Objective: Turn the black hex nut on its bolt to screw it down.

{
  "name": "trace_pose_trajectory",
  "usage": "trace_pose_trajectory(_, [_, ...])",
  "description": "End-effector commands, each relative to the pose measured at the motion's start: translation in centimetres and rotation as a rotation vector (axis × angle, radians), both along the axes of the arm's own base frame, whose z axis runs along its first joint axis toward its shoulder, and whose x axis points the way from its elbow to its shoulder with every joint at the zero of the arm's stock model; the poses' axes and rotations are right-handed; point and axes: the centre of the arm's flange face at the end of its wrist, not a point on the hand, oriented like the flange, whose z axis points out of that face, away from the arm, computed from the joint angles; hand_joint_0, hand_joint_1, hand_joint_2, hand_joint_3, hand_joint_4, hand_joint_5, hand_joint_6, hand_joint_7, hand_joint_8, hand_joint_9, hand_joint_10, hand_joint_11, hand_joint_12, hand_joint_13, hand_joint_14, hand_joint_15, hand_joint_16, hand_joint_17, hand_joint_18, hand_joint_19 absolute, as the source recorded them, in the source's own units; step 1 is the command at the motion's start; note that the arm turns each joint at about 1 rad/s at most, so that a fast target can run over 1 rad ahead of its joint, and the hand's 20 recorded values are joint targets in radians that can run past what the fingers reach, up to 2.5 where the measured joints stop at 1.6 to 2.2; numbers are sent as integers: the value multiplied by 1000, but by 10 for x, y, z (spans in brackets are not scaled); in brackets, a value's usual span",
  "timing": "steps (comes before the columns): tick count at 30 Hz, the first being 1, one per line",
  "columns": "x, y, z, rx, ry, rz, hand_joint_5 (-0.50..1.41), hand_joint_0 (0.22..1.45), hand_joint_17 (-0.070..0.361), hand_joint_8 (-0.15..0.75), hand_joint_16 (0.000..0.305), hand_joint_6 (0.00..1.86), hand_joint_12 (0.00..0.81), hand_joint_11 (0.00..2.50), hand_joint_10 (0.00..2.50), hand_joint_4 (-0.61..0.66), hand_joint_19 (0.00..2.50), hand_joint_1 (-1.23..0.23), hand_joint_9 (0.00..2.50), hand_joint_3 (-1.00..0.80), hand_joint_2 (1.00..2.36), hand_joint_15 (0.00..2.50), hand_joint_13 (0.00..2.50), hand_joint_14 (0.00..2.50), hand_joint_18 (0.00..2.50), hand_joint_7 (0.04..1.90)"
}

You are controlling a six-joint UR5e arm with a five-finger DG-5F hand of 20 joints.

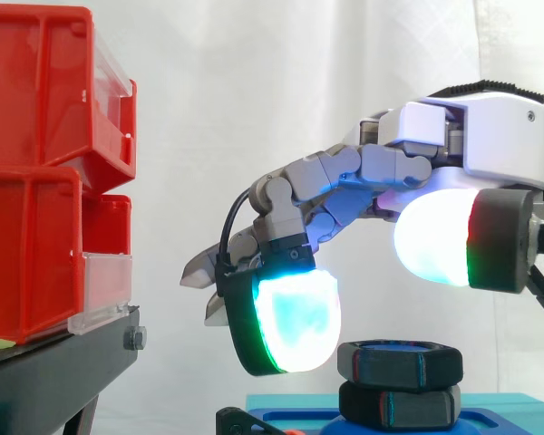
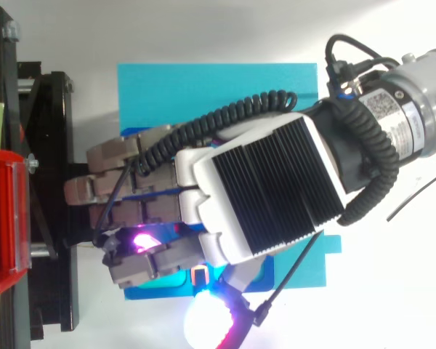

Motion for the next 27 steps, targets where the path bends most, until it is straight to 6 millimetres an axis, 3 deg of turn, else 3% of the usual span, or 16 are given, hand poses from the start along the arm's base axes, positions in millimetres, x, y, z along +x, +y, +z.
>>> trace_pose_trajectory(1, [-1, 9, -2, 2, 21, 9, -31, 500, 109, 249, 48, 505, 318, 113, 4, 169, 342, -212, 742, -500, 1000, 54, 532, 1, 467, 1363])
trace_pose_trajectory(8, [-5, 16, -6, -1, 63, 20, -25, 500, 110, 249, 49, 505, 320, 108, 4, 156, 339, -213, 743, -500, 1000, 51, 531, 2, 468, 1409])
trace_pose_trajectory(27, [-5, 9, -6, -1, 64, 12, -23, 503, 109, 251, 49, 505, 319, 115, 4, 162, 340, -218, 747, -500, 1000, 55, 529, 1, 468, 1420])
